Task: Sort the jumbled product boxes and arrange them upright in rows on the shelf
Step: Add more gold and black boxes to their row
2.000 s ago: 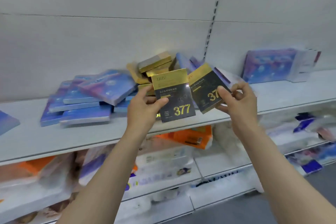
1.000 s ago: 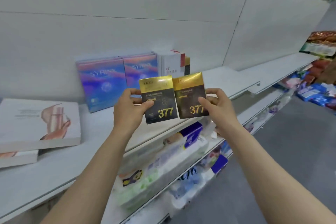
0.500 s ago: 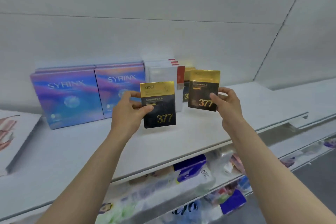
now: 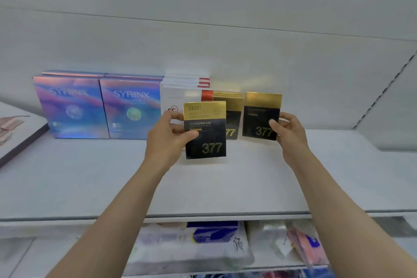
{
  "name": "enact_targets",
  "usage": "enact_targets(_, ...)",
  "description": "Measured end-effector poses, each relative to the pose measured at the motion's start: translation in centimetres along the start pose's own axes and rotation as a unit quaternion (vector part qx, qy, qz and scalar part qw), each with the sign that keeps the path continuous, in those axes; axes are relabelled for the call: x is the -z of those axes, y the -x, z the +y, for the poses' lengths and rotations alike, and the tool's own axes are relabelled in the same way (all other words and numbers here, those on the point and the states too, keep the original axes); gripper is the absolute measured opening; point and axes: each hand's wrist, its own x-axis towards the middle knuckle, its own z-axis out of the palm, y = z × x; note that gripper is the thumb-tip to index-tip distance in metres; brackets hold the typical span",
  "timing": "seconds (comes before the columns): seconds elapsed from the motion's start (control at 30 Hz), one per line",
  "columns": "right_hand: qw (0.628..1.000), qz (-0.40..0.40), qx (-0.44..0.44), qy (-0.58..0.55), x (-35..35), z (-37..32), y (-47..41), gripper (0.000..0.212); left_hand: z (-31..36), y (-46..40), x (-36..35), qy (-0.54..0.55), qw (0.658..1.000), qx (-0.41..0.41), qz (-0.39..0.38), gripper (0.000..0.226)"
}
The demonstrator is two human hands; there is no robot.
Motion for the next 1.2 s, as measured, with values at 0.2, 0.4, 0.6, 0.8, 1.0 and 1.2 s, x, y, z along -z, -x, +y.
enact_targets(0.2, 0.999, -0.024, -0.002, 0.024, -0.1, 1.8, -2.9, 0.027, 1.0, -0.8, -2.0, -0.03, 1.0, -0.009, 0.006, 0.038)
enact_targets(0.4, 0.997, -0.014, 0.007, 0.079, -0.3, 2.6, -4.6, 0.021, 1.5, -1.2, -2.8, -0.021, 1.0, -0.008, 0.01, 0.037)
enact_targets(0.6, 0.975, 0.088, 0.1, 0.176, -0.5, -0.2, -2.3, 0.035, 1.8, -1.5, -3.5, -0.012, 1.0, -0.028, -0.005, 0.04)
enact_targets(0.8, 0.968, -0.216, 0.098, 0.083, -2.6, -5.2, 1.8, 0.04, 2.9, -1.8, -5.2, -0.011, 0.997, -0.066, -0.042, 0.043)
enact_targets(1.0, 0.983, -0.154, 0.091, 0.045, -0.4, -5.2, 1.2, 0.023, 3.7, -1.7, -6.6, -0.077, 0.982, -0.172, 0.019, 0.039)
enact_targets(1.2, 0.994, -0.066, 0.081, 0.029, 1.6, -4.6, -1.8, 0.03, 3.1, -3.9, -4.9, -0.294, 0.892, -0.302, 0.163, 0.062)
